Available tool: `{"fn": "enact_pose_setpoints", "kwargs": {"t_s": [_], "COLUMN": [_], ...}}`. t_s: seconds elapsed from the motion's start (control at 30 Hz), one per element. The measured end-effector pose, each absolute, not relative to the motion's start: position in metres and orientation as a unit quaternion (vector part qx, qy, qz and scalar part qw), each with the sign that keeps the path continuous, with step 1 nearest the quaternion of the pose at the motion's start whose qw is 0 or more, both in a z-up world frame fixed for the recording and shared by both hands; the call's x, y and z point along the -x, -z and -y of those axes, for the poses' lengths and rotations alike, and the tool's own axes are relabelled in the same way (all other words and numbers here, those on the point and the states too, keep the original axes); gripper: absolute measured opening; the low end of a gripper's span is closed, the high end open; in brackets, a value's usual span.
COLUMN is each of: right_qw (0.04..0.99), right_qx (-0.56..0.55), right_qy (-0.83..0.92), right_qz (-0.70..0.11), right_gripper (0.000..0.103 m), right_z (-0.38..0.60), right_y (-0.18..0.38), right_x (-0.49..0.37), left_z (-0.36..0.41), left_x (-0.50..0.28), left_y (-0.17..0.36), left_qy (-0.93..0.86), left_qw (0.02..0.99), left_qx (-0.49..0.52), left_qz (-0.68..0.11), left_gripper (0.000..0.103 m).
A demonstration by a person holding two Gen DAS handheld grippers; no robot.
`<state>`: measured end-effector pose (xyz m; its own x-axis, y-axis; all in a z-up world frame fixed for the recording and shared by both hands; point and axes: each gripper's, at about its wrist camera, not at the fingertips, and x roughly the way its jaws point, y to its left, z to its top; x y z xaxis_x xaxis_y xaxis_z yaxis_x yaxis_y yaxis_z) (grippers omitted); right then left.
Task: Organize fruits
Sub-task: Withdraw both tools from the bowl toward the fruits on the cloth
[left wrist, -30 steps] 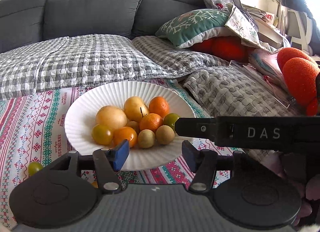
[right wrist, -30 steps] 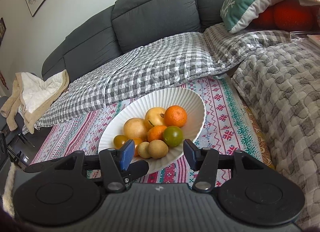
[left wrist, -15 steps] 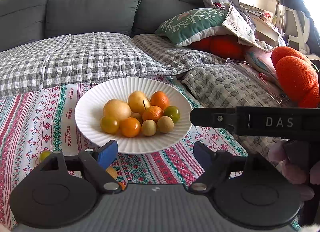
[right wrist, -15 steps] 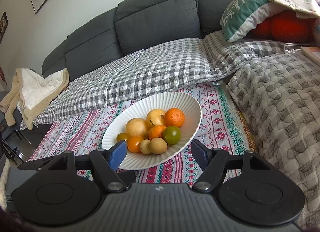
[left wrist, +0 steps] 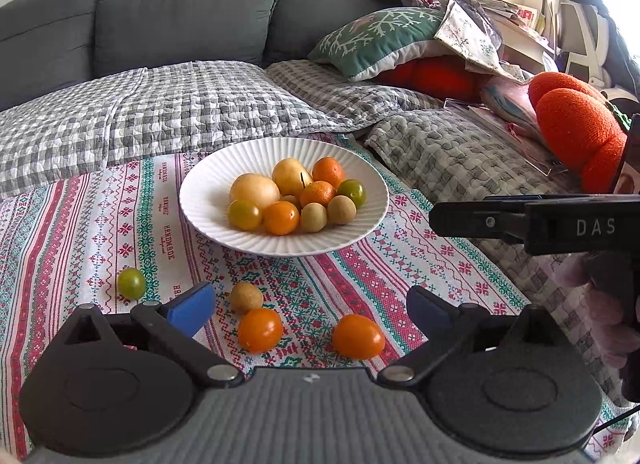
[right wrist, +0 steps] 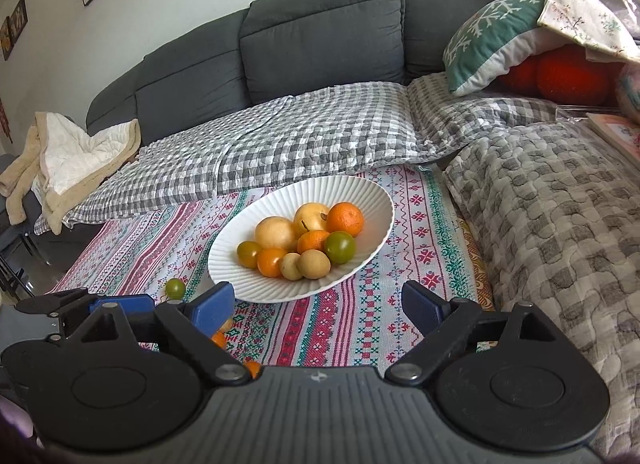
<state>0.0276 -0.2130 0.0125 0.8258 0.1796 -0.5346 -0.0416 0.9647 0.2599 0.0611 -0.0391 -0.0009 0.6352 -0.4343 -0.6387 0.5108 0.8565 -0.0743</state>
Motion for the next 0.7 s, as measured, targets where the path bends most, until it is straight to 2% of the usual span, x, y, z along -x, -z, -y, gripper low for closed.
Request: {"fn": "enact_pose_setpoints", "kwargs": {"t_s": [0.13,0.7], "right_qw": [0.949,0.949], "right_qx": [-0.105,-0.039], "right_qy": [-0.057,-0.050], "right_qz": [-0.290,-0.308], "right_gripper": [0.095,0.102], "right_z": [0.209,0.188], "right_y": [-0.012,0.009], "right_x": [-0.017,0.014], "left_z": [0.031,-0.004], "left_x": [-0.053,-0.034], "left_y": [0.002,0.019], "left_qy": [0.260,0.237], "left_qw": [0.901,0.901], "left_qx": [-0.065,-0.088], "left_qz": [-0.340,-0.354], "left_gripper": [0.099,0.099]}}
